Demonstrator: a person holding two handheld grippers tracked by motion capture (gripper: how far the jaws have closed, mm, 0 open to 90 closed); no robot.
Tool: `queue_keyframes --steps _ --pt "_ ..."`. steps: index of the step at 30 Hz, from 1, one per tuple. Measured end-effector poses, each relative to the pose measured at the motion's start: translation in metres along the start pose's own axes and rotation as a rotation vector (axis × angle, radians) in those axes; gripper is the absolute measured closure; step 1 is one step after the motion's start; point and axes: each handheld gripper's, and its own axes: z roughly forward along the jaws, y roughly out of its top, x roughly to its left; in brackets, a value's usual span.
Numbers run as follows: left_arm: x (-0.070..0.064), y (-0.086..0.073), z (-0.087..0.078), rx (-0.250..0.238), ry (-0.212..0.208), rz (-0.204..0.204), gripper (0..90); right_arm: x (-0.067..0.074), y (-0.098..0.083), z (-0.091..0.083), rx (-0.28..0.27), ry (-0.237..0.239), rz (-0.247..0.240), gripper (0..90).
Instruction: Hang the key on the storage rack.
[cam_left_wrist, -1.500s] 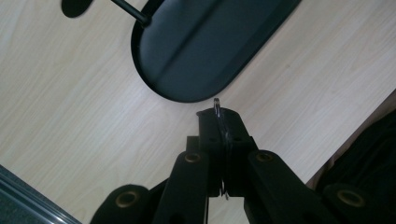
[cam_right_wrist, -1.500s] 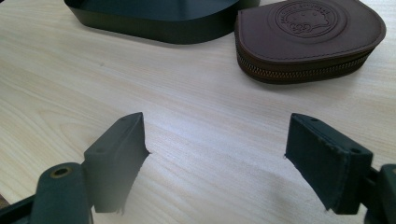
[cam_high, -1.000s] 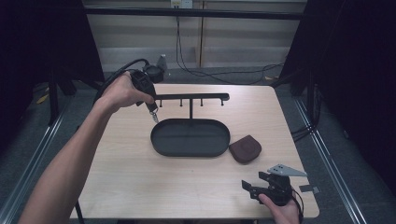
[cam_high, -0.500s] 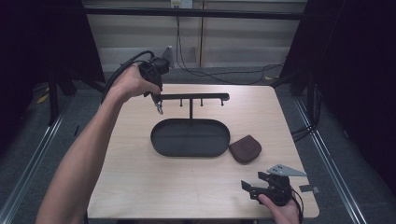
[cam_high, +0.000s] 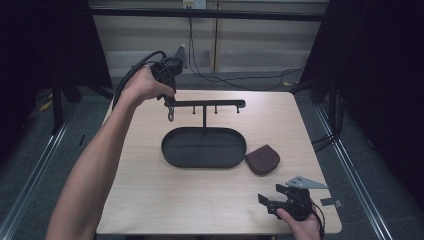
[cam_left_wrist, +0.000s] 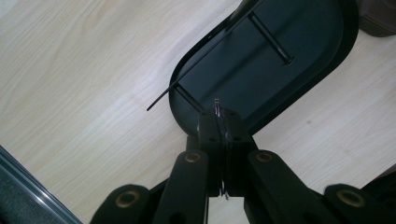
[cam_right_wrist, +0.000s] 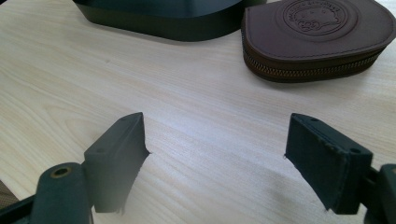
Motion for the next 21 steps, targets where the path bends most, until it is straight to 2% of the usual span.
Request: queue_keyframes --steps 7,11,14,16,19,21 --pt "-0.0007 0.0036 -0.0017 -0.007 0.02 -0.009 89.2 0.0004 -0.0001 -0.0004 0.0 -0.001 -0.001 19.9" --pt "0.0031 0.0033 -0.0015 -0.015 0.036 -0.032 89.1 0.0004 -0.0001 -0.0005 -0.001 -0.001 -0.002 19.9" --pt "0.0058 0.0033 0.0027 0.004 0.049 -0.06 89.2 0.0006 0.0 -0.0003 0.0 0.001 -0.004 19.9" --pt "0.0073 0.0031 0.0051 -0.005 0.039 -0.056 89.0 0.0007 0.0001 0.0006 0.004 0.006 -0.007 20.0" --pt "0.0069 0.0008 0.0072 0.006 0.051 -0.054 88.8 0.0012 -0.0001 0.0 0.001 0.004 -0.01 20.0" --pt "0.0084 -0.0016 0.0065 -0.01 0.058 -0.072 87.6 0.0008 -0.0001 -0.0001 0.002 0.005 -0.007 20.0"
